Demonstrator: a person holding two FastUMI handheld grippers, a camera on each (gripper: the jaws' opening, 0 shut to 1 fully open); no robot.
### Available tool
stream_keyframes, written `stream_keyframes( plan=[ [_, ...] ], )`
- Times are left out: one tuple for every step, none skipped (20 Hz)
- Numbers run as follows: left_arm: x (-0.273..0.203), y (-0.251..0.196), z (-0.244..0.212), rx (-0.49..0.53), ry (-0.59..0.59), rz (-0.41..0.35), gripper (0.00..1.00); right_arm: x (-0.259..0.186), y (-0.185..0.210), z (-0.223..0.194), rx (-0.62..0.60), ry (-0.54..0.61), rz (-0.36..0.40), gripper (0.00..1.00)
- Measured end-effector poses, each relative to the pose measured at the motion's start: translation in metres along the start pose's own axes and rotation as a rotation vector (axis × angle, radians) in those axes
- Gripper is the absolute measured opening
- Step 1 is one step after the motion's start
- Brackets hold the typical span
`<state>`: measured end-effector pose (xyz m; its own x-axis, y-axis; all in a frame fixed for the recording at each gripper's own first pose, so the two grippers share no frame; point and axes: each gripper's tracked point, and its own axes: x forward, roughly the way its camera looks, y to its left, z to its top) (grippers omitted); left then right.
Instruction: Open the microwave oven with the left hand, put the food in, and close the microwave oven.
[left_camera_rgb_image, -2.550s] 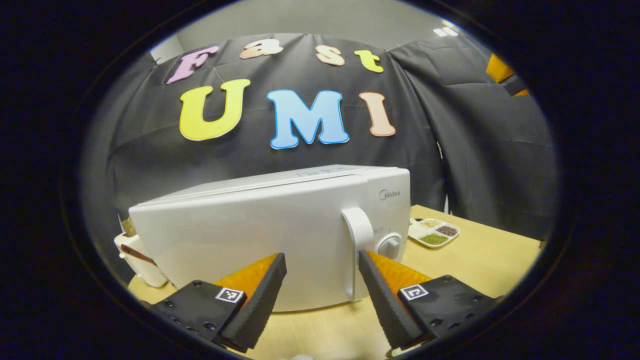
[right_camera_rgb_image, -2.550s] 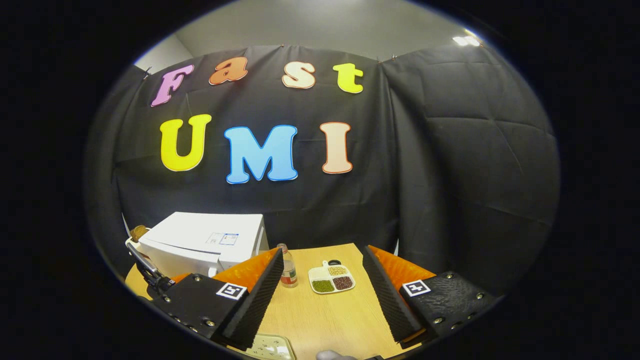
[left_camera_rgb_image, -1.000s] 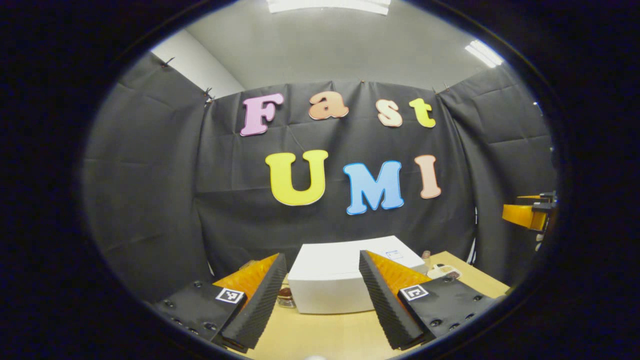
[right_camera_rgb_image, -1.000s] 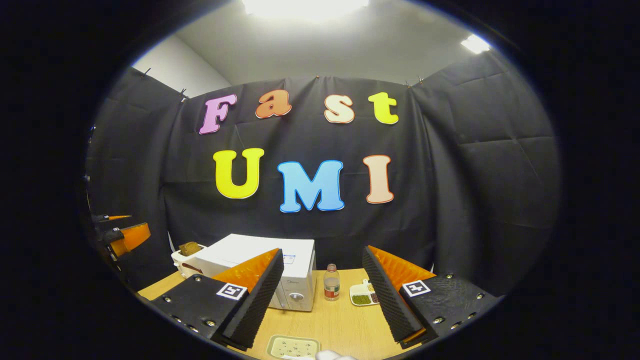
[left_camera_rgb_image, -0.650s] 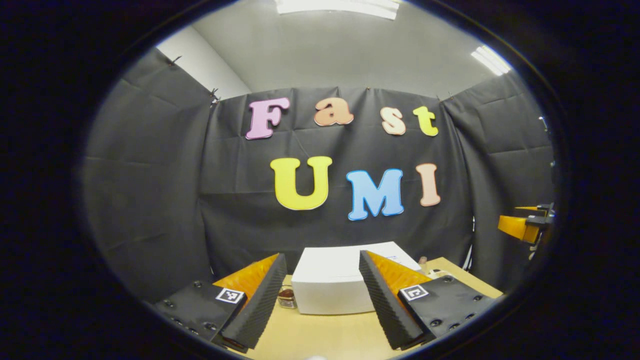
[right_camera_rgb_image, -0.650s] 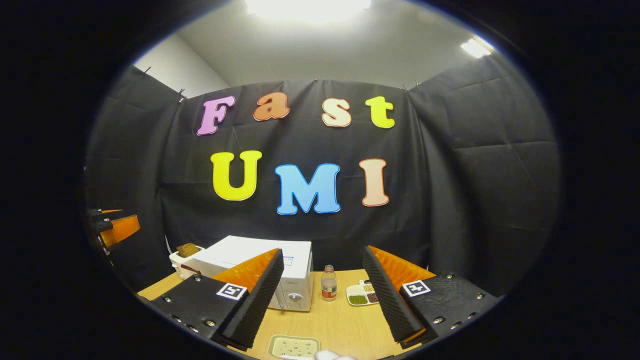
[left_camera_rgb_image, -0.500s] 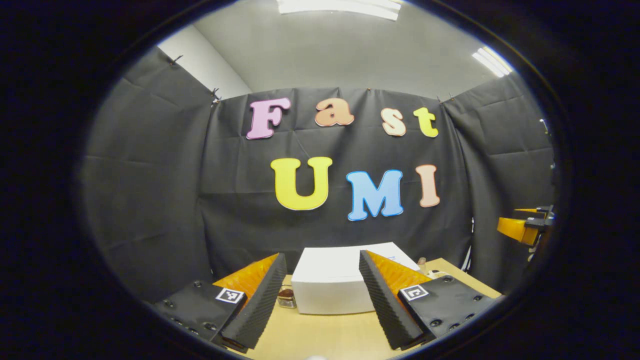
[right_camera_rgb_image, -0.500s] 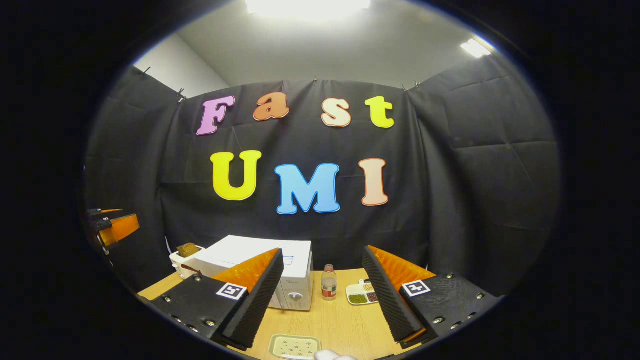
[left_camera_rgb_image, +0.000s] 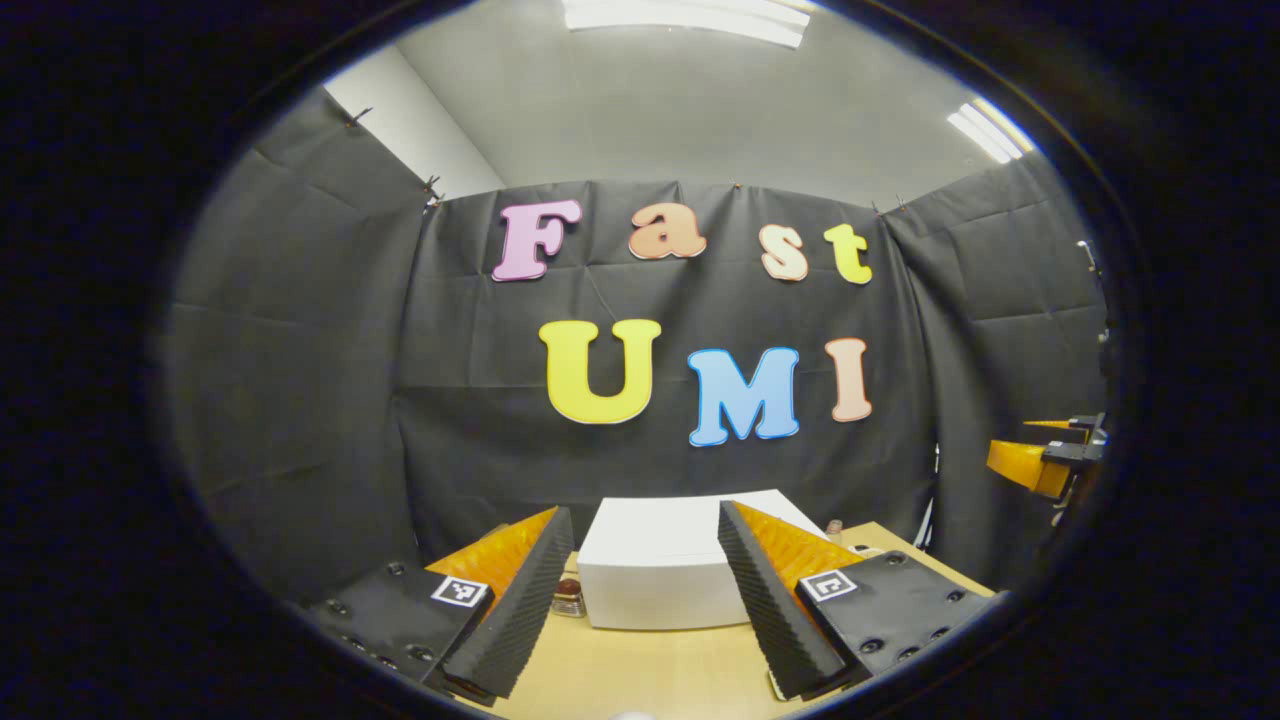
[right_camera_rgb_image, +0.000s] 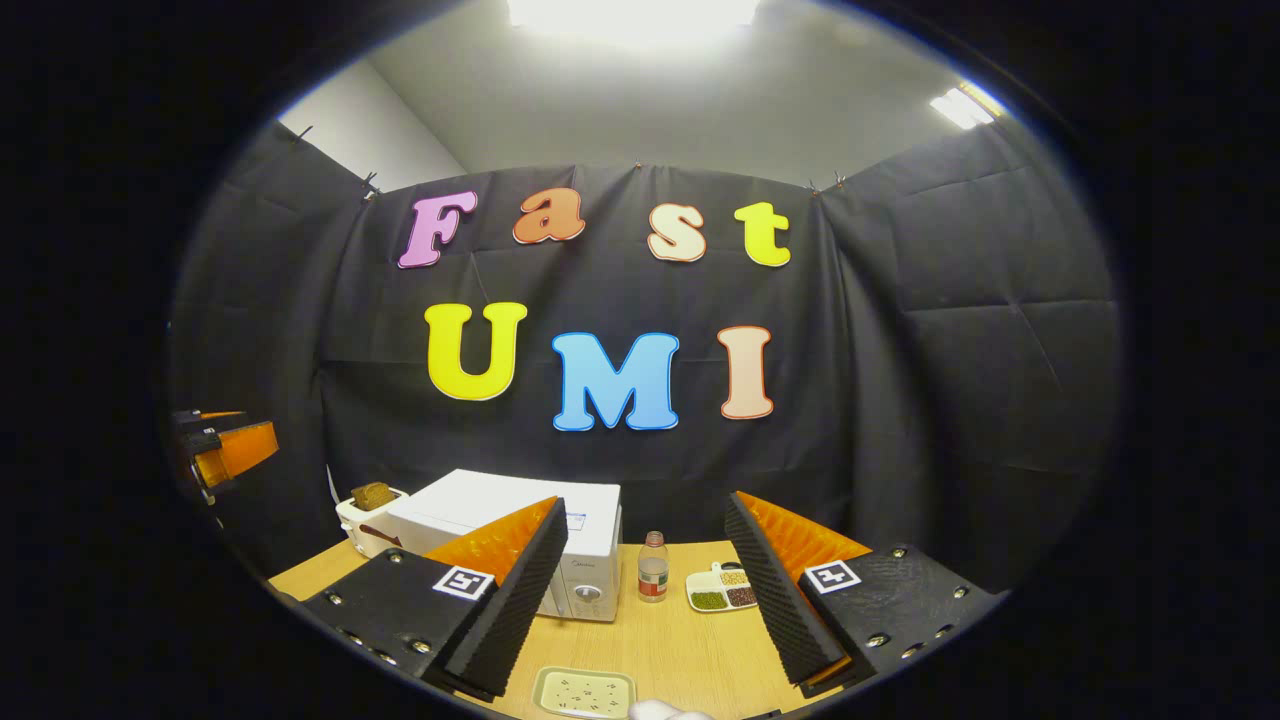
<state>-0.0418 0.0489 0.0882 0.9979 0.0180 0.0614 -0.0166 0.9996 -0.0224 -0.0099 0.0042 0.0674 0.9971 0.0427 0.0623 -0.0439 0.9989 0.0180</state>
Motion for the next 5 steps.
stream_keyframes(
  plan=[
    [-0.0004, 0.0015, -0.0008, 0.0, 0.001, 0.002, 0.95, -0.0002, -0.0003, 0.0014, -0.004, -0.003, -0.002, 0.97],
    [-0.001, 0.002, 0.0006, 0.001, -0.005, 0.0, 0.98, -0.0004, 0.0, 0.0038, -0.006, -0.007, -0.001, 0.97],
    [-0.001, 0.0021, -0.0003, 0.0, -0.003, 0.0, 1.0, -0.0013, 0.0006, 0.0054, -0.007, -0.011, -0.001, 0.97],
    [-0.0018, 0.0028, 0.0003, -0.003, -0.003, 0.0, 0.94, -0.0013, 0.0012, 0.0086, -0.007, -0.016, 0.001, 0.97],
    [-0.001, 0.004, 0.0034, -0.004, -0.011, -0.001, 0.94, -0.0019, 0.0032, 0.0096, -0.009, -0.018, 0.004, 0.97]
  ],
)
